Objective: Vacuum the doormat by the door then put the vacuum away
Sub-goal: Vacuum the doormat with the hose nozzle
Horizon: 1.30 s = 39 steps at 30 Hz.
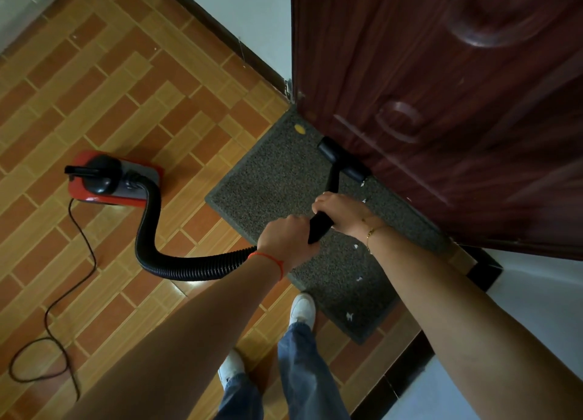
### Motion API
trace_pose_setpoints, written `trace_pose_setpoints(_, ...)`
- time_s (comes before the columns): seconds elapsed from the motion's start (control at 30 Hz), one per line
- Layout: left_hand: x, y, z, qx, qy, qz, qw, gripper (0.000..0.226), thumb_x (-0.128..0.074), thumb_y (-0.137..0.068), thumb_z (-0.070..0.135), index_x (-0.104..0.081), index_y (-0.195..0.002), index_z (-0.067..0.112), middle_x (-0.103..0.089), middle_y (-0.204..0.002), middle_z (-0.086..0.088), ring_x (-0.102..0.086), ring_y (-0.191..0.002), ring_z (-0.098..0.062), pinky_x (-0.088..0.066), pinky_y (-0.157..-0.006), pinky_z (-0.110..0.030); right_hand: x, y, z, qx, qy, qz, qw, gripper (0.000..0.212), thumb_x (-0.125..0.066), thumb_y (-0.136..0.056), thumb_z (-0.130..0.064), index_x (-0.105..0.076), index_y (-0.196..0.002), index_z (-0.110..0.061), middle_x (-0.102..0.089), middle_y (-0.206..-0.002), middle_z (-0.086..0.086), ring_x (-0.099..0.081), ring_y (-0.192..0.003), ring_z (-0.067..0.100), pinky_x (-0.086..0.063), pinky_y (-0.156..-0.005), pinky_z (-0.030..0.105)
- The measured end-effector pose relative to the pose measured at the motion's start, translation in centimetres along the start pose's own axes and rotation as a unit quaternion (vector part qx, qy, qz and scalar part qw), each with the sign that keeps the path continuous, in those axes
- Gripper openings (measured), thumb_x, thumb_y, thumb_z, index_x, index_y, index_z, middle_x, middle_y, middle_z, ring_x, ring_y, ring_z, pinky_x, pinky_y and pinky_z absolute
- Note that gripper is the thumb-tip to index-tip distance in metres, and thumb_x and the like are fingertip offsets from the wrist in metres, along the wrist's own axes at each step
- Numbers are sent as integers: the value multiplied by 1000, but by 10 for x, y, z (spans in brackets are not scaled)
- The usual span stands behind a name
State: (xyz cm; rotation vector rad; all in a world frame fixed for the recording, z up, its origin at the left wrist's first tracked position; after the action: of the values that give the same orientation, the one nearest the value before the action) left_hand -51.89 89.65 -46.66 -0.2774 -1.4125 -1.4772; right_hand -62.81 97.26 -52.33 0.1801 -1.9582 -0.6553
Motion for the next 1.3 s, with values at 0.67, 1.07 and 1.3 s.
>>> trace_pose_setpoints(0.67,-24,80,-71,-13,-39,9,999,27,-51,-88,42,-57,-97,18,-49,-65,5,-52,-55,-16,-38,-47,-26,-31,5,-109,-24,-43,14,999,19,-53,-90,1,-59,-102,-12,-58,-114,2,-60,-107,20,-51,-83,35)
trace_pose_setpoints(1.07,-59,175,-162,-34,-72,-13,997,35,-50,-90,43,-56,-109,15,-43,-65,5,-49,-57,-17,-32,-44,-26,-78,-2,-239,-29,-56,6,998,27,-49,-90,5,-58,-109,-11,-56,-119,3,-55,-115,21,-52,-88,38)
trace_pose_setpoints(1.3,-73,218,-205,-32,-84,-25,996,36,-49,-89,44,-54,-110,15,-45,-65,5,-50,-56,-17,-42,-49,-28,-96,-6,-300,-25,-47,6,999,28,-51,-91,3,-57,-113,-13,-57,-117,1,-54,-115,18,-53,-88,37)
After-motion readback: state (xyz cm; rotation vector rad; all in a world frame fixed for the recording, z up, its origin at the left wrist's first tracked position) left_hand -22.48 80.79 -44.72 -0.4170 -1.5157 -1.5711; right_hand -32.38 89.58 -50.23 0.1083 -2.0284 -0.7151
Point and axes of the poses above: each hand's wrist, its own y-axis away from the middle knuckle, its own x-axis out of the back of the hand, z = x × y, the point moved 3 cm from there along -y, towards the middle knuckle
